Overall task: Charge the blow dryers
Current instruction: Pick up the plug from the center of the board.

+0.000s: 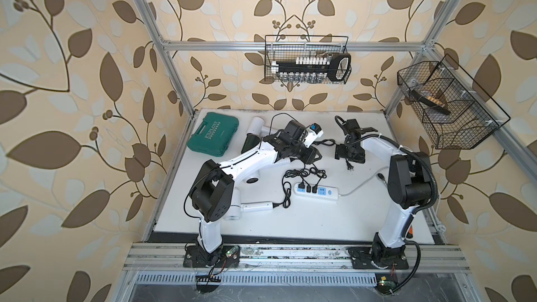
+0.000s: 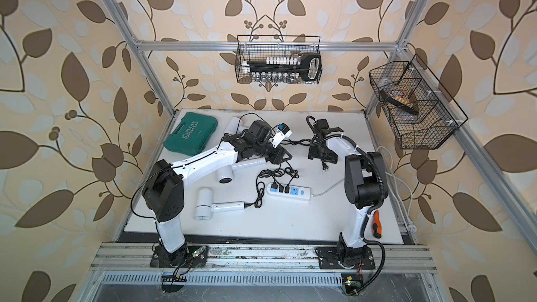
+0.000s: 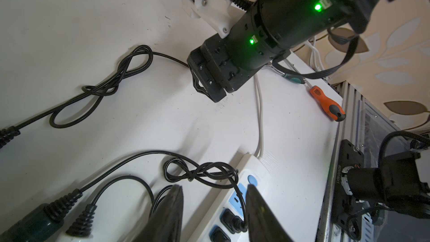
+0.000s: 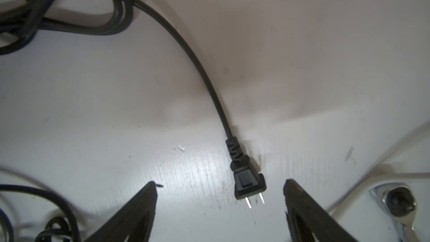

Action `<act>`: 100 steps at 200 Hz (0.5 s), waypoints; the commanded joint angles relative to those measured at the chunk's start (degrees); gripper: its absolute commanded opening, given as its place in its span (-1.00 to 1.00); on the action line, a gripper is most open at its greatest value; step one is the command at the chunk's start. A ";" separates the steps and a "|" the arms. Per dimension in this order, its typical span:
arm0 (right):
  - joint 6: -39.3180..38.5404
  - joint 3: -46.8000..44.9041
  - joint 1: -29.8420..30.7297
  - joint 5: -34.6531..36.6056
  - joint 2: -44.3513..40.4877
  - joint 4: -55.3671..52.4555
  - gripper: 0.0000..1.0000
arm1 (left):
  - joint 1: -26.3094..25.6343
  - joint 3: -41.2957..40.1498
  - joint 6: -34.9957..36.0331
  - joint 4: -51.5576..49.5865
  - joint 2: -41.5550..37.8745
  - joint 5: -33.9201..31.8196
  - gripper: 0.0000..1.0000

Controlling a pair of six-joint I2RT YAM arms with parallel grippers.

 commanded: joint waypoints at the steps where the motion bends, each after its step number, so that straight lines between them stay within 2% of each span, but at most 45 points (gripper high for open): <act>1: -1.90 2.49 -0.74 1.28 3.17 -2.52 0.71 | 0.35 0.03 0.10 1.51 -2.94 0.19 -0.09; 41: -1.64 1.23 -1.05 -2.01 3.98 -1.92 0.60 | 0.33 0.04 0.16 1.52 -2.90 0.19 -0.09; 57: -1.20 -0.18 -1.41 -3.42 3.74 -1.35 0.26 | 0.34 0.07 0.06 1.56 -2.84 0.40 -0.09; 78: -1.09 -1.58 -1.50 -3.93 3.63 -0.89 -0.29 | 0.37 0.13 -0.13 1.60 -2.76 0.78 -0.09; 100: -1.67 -2.25 -1.49 -2.93 3.71 -1.05 -0.48 | 0.36 0.12 -0.16 1.59 -2.85 0.80 -0.09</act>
